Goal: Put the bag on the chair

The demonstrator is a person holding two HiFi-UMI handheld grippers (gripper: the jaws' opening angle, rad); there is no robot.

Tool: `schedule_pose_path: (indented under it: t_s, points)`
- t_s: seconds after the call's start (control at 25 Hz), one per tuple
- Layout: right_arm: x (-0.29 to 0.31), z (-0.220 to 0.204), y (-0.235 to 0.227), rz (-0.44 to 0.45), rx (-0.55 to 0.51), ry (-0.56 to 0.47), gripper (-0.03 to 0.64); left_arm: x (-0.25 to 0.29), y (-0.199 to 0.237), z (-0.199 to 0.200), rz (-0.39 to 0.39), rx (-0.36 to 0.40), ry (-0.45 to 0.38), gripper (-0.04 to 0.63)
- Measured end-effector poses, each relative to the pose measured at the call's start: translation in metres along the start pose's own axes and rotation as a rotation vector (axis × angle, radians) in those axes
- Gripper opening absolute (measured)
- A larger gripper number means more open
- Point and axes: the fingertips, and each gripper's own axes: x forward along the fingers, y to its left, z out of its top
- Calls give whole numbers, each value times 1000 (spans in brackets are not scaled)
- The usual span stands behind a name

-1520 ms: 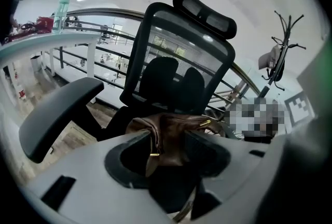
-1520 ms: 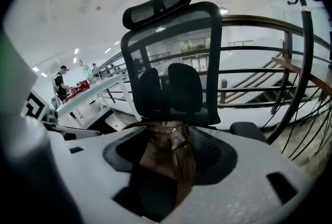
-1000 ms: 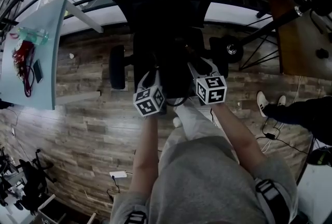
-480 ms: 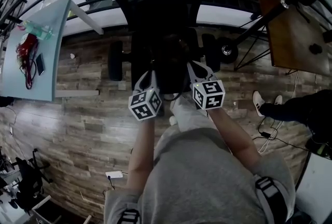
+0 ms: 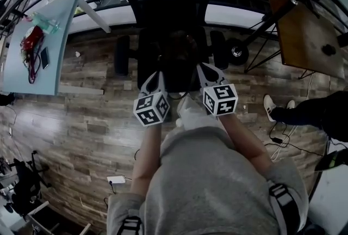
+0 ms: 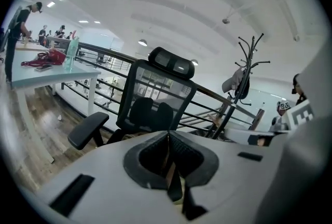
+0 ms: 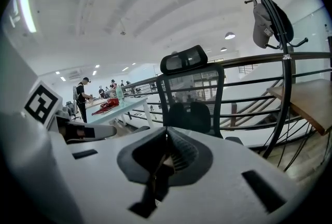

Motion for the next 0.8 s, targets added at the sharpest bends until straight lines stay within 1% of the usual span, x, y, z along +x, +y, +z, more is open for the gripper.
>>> schedule_pose_path:
  t_s: [0.08,0.4,0.8]
  points:
    - [-6,-1,5,4,-1,-2,9,-7,-1,0,-1,7,-6,5]
    - [-22,-4,20,18,-4,-5,8,-31,5,-8,0,-8,-14,2]
    - [-31,-5,23,8,-14,-7,5,-41,1,-8,-11,-4,-23,2]
